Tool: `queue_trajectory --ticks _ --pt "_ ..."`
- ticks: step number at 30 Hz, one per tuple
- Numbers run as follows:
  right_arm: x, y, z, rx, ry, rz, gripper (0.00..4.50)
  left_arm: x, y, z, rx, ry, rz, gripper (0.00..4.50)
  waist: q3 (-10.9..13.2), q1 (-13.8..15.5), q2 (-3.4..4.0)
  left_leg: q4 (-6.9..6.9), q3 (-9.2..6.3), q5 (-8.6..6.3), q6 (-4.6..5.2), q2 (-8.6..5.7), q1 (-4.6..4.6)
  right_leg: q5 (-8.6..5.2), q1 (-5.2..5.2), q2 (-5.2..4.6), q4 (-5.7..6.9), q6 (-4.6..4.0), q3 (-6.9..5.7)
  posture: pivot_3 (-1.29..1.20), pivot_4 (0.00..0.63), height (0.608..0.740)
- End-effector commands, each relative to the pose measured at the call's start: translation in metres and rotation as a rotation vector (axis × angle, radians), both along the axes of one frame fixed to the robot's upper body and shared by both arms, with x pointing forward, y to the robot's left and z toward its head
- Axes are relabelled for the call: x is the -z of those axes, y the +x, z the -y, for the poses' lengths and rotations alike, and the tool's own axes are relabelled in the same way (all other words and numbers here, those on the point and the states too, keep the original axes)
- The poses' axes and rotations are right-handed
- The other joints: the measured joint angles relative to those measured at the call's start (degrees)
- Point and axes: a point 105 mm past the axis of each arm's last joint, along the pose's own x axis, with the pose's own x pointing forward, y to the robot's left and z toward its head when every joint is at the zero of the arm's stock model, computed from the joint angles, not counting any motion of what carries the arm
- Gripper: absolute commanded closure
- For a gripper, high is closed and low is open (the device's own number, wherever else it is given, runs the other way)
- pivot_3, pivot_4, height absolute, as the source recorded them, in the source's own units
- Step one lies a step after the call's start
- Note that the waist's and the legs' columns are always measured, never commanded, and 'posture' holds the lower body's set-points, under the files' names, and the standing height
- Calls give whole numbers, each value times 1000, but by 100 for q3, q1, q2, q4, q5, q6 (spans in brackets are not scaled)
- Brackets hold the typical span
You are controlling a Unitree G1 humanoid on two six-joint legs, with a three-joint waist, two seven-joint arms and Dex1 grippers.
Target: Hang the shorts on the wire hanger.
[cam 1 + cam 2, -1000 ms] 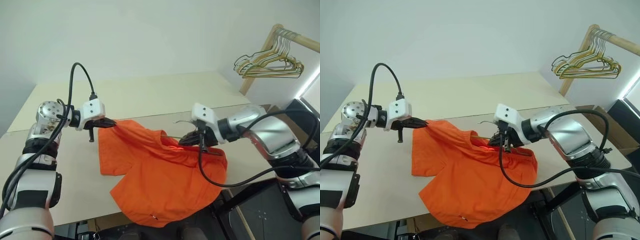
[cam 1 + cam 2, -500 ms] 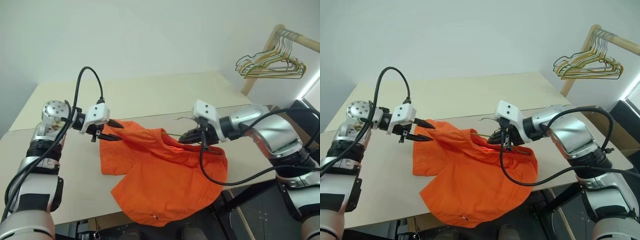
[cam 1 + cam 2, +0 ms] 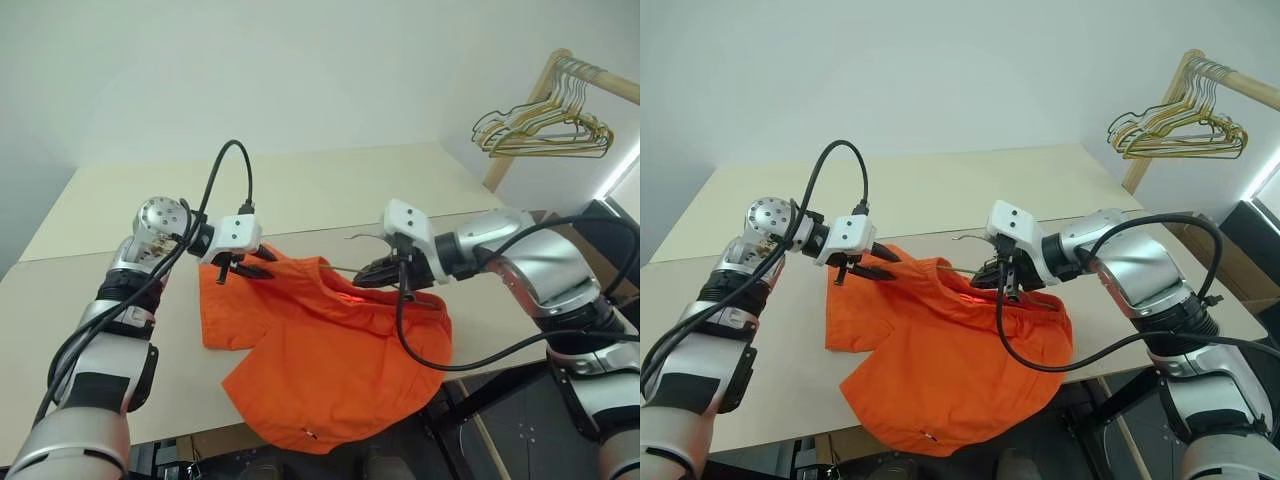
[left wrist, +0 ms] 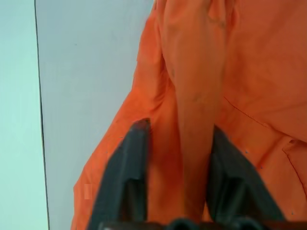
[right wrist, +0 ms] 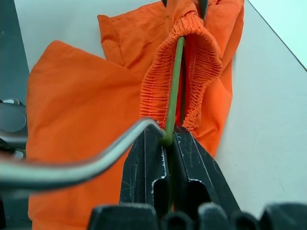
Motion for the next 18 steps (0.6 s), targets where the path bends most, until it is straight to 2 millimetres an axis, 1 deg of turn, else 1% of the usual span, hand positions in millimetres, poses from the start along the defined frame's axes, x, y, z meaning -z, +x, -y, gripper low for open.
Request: queue_trajectory --ticks 1,2,9,14,18 --pt "-16 0 -3 -23 9 59 4500 -15 3 4 17 -16 49 4300 0 2 0 0 0 0 0 1 0 0 0 0 0 0 0 -52 0 740" --pt "-16 0 -2 -23 7 58 4500 -15 3 3 19 -14 49 4474 0 3 0 0 0 0 0 1 0 0 0 0 0 0 0 -52 0 740" --pt "-15 0 -1 -26 -6 58 4500 -13 3 -4 10 24 78 4474 0 9 0 1 -1 -1 1 1 -1 0 0 -1 0 0 0 -47 0 740" --pt "-12 0 2 -29 -17 54 4500 -17 3 -10 -1 20 69 4474 0 8 0 1 -1 -1 1 1 0 0 0 -1 0 0 -1 -44 0 740" --pt "-13 0 1 -29 -8 50 4500 -19 -1 -8 5 -6 26 3525 0 6 0 1 -1 -1 1 1 -1 0 0 0 1 0 -1 -43 0 740"
